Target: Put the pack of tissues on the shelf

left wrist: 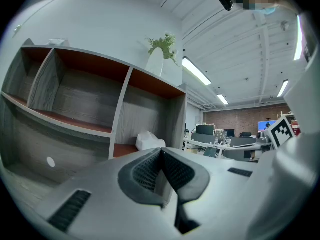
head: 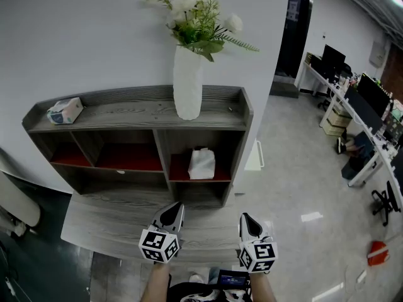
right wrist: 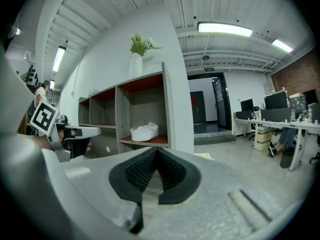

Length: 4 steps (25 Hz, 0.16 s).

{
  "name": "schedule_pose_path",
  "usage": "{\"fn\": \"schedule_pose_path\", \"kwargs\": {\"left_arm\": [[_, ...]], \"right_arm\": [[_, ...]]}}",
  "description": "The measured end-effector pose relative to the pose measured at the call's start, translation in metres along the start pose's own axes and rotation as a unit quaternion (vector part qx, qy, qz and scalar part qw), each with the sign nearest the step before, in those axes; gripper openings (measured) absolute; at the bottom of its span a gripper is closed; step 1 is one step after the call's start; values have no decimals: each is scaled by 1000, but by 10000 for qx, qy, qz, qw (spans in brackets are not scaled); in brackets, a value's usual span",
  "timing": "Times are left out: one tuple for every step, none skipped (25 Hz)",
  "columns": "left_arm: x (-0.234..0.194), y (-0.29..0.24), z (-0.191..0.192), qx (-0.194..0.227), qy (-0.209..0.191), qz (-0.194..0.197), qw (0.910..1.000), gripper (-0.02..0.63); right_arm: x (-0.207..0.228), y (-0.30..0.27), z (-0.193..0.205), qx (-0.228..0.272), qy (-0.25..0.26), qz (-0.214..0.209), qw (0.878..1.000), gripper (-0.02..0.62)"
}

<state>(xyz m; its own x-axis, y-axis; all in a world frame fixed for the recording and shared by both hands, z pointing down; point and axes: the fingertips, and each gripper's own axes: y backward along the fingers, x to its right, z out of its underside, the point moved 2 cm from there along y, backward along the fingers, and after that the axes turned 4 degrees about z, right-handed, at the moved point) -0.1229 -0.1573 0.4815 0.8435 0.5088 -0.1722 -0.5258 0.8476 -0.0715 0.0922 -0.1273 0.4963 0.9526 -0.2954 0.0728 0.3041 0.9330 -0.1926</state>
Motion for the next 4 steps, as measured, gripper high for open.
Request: {"fn": "schedule_pose_path", "kwargs": {"left_arm": [[0, 0, 0, -1, 2, 0, 10000, 8], [0, 0, 0, -3, 3, 0, 10000, 8], [0, 0, 0, -6, 3, 1, 10000, 8], [0, 0, 0, -9, 3, 2, 10000, 8]], "right_arm": [[0, 0, 0, -5, -2, -8, 10000, 5], [-1, -1, 0, -10, -7, -21, 10000, 5], [-1, -1, 1, -16, -12, -36, 10000, 5], [-2, -1, 1, -21, -17, -51, 10000, 5]]}}
